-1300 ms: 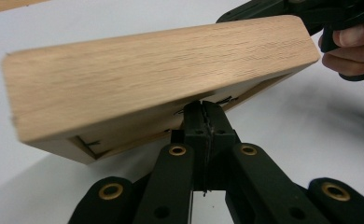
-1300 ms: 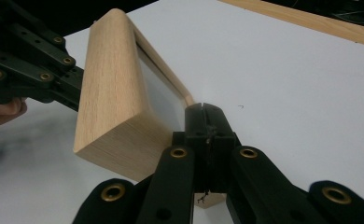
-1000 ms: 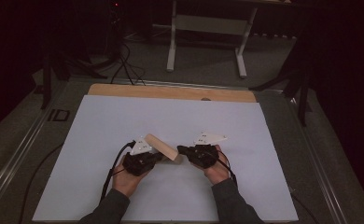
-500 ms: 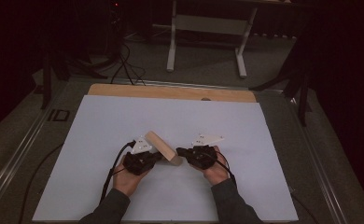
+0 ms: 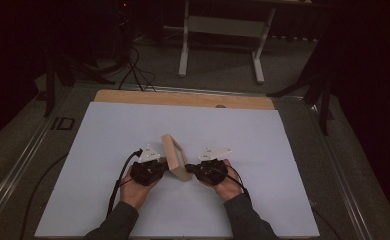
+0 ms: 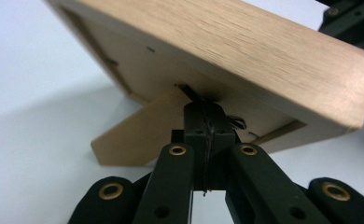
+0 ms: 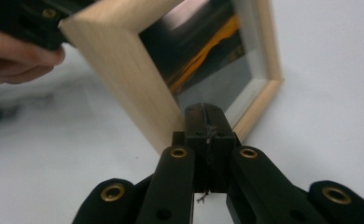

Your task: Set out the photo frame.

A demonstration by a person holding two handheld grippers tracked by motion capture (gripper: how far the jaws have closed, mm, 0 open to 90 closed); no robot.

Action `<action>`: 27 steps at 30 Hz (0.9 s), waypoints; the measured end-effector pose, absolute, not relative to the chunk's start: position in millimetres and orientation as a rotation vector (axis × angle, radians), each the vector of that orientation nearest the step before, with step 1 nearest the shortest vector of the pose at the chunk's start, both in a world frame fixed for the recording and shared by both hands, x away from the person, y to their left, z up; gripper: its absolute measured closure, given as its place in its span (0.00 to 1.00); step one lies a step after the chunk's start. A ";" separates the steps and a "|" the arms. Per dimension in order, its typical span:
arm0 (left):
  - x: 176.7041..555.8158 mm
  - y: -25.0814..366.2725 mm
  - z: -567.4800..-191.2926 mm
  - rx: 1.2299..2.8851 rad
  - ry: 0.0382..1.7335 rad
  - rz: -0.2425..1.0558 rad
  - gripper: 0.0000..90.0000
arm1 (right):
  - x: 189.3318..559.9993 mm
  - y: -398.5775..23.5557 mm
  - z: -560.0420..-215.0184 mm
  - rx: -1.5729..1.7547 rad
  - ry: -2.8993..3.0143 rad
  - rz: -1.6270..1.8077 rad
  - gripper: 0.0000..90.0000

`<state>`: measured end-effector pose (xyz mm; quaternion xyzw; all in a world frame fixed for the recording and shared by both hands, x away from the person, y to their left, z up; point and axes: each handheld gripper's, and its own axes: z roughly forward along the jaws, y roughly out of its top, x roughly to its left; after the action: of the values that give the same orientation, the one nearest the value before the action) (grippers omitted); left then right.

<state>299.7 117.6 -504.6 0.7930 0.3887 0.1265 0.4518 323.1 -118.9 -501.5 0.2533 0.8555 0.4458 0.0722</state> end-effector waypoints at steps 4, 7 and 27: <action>300.9 119.2 -505.4 1.952 0.975 0.313 1.00 | 321.5 -114.7 -504.8 0.747 2.590 1.326 1.00; 301.5 120.4 -505.7 1.944 0.984 0.313 1.00 | 320.4 -112.2 -506.7 0.739 2.601 1.319 1.00; 304.6 135.0 -507.1 1.891 1.058 0.336 0.95 | 316.7 -104.3 -510.7 0.706 2.620 1.312 0.90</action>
<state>304.6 135.0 -507.1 0.7672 0.4291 0.1362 0.4568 316.7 -104.3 -510.7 0.2337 0.8675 0.4345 0.0636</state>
